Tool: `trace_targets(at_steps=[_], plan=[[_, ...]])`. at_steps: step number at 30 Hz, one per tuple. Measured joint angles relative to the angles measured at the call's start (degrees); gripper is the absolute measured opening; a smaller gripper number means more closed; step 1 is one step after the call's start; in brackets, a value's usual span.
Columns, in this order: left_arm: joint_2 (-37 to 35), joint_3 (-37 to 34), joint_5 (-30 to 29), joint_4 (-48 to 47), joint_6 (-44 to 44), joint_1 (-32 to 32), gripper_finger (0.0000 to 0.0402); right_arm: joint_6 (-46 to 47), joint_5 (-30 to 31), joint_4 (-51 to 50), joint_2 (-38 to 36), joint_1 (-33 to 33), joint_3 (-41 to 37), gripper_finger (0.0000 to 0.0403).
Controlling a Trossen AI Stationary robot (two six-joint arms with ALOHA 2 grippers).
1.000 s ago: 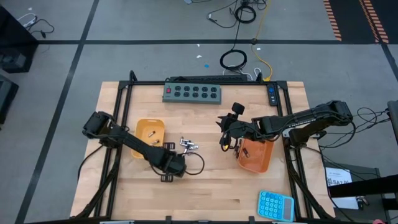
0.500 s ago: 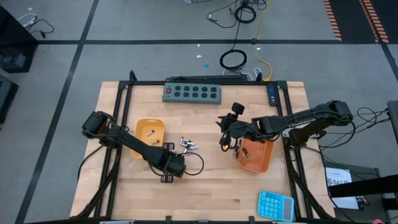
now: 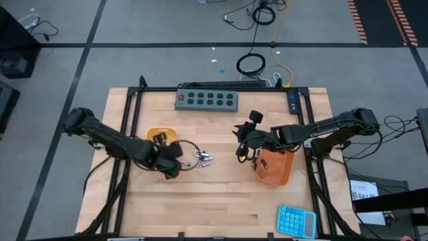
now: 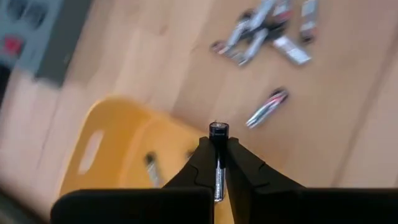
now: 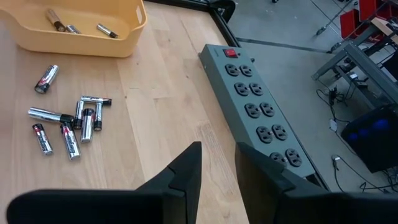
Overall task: Sort batteries
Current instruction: Put the silver battery into the yellow bin
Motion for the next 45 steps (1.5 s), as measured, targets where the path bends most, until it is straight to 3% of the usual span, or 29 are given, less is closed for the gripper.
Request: trace_targets(at_steps=[8, 18, 27, 35, 45], plan=[[-2.15, -11.39, 0.76, 2.22, -7.79, 3.86, 0.0018, -0.02, 0.0, 0.17, 0.0, 0.0, 0.0, 0.009], [-2.28, -21.73, 7.94, 13.3, -3.58, 12.14, 0.003, -0.07, 0.0, 0.42, 0.0, 0.0, 0.0, 0.009], [-2.28, -21.85, 8.36, 13.47, -2.91, 13.72, 0.0081, -0.22, 0.0, 0.22, 0.0, 0.0, 0.0, 0.009], [-2.3, -21.65, 8.5, 12.99, -2.96, 13.7, 0.0089, -0.2, 0.0, 0.22, 0.0, 0.0, 0.01, 0.009], [-2.37, -11.11, 5.85, 6.64, 4.84, 13.63, 0.0091, -0.2, -0.02, 0.22, 0.0, 0.0, 0.0, 0.009]])
